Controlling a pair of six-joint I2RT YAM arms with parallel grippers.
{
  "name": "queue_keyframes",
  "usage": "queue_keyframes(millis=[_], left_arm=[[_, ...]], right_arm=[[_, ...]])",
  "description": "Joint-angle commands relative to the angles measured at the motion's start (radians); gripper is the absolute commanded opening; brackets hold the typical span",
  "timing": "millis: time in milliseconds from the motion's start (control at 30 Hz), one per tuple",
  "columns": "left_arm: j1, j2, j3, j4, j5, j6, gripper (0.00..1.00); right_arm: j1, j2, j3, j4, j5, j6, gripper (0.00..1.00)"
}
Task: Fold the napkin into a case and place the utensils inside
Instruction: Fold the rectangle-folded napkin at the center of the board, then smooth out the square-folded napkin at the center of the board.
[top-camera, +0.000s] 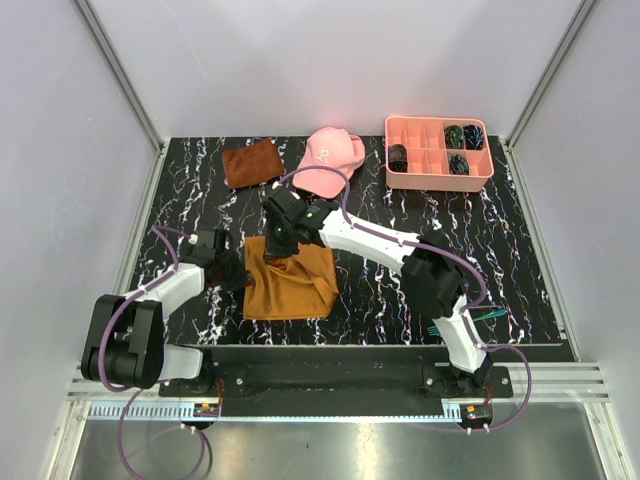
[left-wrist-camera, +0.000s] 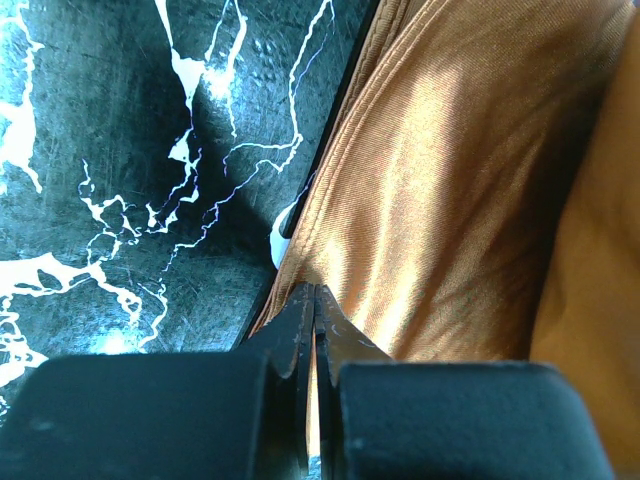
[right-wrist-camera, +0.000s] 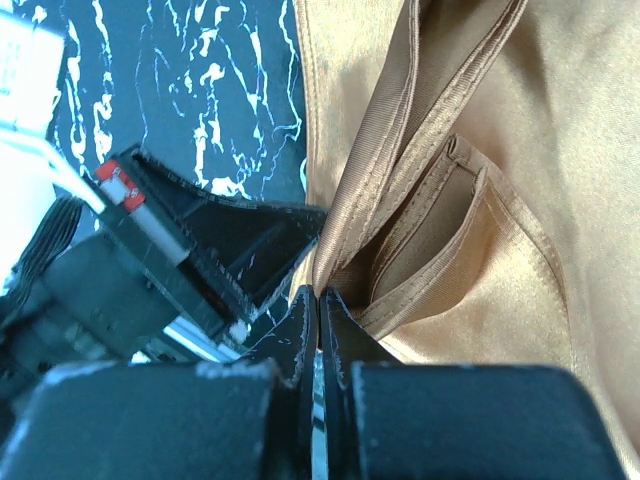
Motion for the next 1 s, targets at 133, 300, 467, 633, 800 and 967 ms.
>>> queue_keyframes(millis=[133, 300, 467, 633, 800, 967], left_arm=[[0.003, -0.004, -0.031, -0.039, -0.043, 0.01, 0.0], [0.003, -0.002, -0.023, -0.042, -0.043, 0.01, 0.0], [0.003, -0.01, -0.025, -0.046, -0.044, 0.009, 0.0], [0.017, -0.11, 0.026, -0.137, -0.063, 0.004, 0.22], [0.049, -0.344, 0.093, -0.275, -0.044, 0.019, 0.44], [0.066, -0.334, 0.168, -0.25, 0.081, 0.076, 0.59]], right_arm=[[0.008, 0.077, 0.087, 0.022, -0.023, 0.006, 0.0], [0.008, 0.105, 0.087, 0.045, -0.059, 0.011, 0.0], [0.008, 0.143, 0.113, 0.054, -0.1, 0.0, 0.02], [0.004, 0.126, 0.134, 0.054, -0.223, -0.067, 0.35], [-0.026, -0.068, -0.05, 0.051, -0.263, -0.135, 0.63], [-0.118, -0.288, -0.262, 0.078, -0.249, -0.213, 0.82]])
